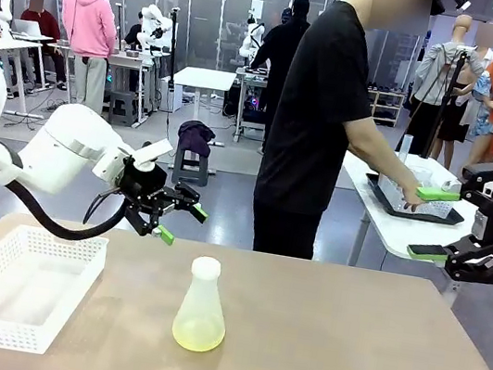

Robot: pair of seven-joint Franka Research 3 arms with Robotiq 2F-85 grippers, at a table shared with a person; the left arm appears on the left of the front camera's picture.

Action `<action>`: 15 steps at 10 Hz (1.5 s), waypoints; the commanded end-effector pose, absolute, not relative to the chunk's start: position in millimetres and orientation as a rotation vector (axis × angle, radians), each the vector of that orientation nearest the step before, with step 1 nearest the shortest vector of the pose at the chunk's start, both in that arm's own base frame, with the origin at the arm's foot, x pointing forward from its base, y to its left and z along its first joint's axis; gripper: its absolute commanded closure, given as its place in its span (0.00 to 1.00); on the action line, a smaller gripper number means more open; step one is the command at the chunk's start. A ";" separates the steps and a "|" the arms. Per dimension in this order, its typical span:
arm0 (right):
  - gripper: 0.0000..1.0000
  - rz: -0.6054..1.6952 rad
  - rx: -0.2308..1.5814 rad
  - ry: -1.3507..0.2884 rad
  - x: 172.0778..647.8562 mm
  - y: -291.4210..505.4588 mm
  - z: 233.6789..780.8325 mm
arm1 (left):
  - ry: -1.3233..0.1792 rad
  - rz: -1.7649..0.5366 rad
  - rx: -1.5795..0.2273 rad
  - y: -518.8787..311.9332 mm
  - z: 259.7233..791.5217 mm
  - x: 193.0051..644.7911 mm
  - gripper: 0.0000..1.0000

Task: Prepare the solutions needed for the experiment.
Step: When the human places the Big flask in the center of the table, pick up the Big flask and place it in the left Organizing basket.

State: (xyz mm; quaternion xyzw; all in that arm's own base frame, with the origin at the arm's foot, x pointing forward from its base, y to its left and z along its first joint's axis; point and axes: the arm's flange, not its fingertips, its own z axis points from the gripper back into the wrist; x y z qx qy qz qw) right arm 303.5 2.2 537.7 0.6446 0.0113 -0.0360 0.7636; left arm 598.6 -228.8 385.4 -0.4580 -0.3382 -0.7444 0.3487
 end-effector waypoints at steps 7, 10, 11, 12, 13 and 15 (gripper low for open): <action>0.24 -0.070 1.416 0.011 303.7 3.8 537.8 | -0.858 -1.849 -1.373 -238.7 340.6 608.2 0.00; 0.24 -0.070 1.416 0.011 303.7 3.8 537.8 | -0.837 -1.757 -1.540 -245.3 317.2 603.6 0.00; 0.24 -0.070 1.416 0.011 303.7 3.8 537.8 | -0.834 -1.744 -1.562 -246.3 312.1 601.7 0.00; 0.24 -0.070 1.416 0.011 303.7 3.8 537.8 | -0.826 -1.737 -1.577 -247.9 307.9 599.5 0.00; 0.24 -0.070 1.416 0.011 303.7 3.8 537.8 | -0.809 -1.740 -1.575 -251.0 302.8 595.9 0.00; 0.24 -0.070 1.416 0.011 303.7 3.8 537.8 | -0.777 -1.713 -1.571 -252.8 297.2 592.7 0.00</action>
